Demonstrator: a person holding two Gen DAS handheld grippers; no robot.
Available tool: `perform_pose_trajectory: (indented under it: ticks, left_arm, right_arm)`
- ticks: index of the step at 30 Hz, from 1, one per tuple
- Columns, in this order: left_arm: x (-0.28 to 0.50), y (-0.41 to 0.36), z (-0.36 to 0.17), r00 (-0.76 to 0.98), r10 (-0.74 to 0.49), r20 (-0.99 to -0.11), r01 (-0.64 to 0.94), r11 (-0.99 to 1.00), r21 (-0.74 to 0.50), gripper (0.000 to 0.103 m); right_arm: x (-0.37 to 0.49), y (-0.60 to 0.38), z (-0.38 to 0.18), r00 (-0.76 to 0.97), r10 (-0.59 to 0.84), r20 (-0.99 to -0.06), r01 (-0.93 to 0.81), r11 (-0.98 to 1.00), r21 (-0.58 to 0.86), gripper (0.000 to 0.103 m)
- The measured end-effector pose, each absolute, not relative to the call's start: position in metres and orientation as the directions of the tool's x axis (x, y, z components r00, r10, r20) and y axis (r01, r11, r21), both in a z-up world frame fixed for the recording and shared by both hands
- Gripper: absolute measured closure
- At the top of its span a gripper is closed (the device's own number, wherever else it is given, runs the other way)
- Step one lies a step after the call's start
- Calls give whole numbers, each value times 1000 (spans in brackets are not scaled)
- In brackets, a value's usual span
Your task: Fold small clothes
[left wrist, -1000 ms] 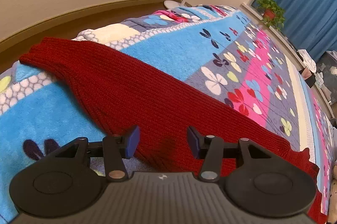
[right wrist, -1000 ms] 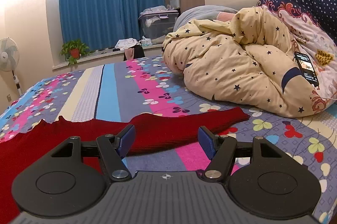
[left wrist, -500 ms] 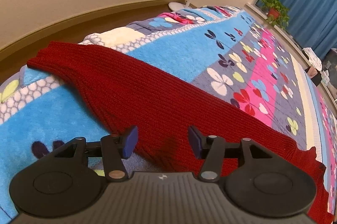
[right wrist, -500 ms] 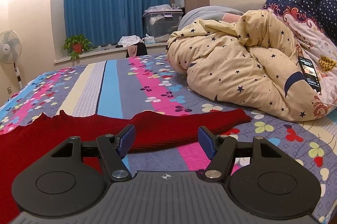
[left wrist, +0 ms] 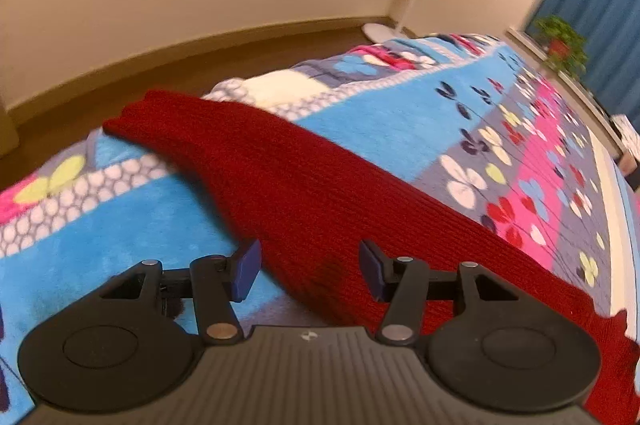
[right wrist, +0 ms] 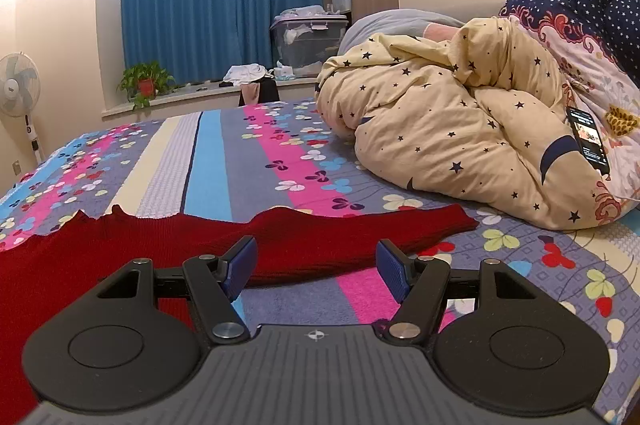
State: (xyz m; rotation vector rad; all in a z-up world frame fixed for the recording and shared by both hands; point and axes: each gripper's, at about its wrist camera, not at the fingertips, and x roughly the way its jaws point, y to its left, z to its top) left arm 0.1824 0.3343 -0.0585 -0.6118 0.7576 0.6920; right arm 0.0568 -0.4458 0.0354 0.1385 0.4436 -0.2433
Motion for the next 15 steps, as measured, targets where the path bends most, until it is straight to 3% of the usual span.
perform_pose_trajectory:
  ticks: [5, 6, 7, 10, 12, 15]
  left_arm:
    - [183, 341, -69, 530, 315, -788, -748, 611, -259, 45]
    - [184, 340, -70, 531, 323, -783, -748, 613, -254, 55]
    - [184, 340, -70, 532, 333, -779, -747, 618, -246, 74]
    - [184, 338, -66, 557, 356, -750, -736, 629, -249, 85]
    - [186, 323, -50, 590, 408, -697, -709, 674, -206, 87]
    - [191, 271, -9, 722, 428, -544, -576, 807, -129, 88]
  right_arm:
    - [57, -444, 34, 876, -200, -438, 257, 963, 76, 35]
    - [58, -443, 35, 877, -198, -438, 255, 964, 74, 35]
    - [58, -442, 35, 877, -198, -437, 254, 965, 72, 35]
    - [58, -440, 35, 879, -196, -434, 246, 967, 62, 35]
    - [59, -439, 35, 878, -196, -436, 245, 968, 58, 35]
    - [61, -440, 34, 875, -196, -442, 248, 967, 61, 35]
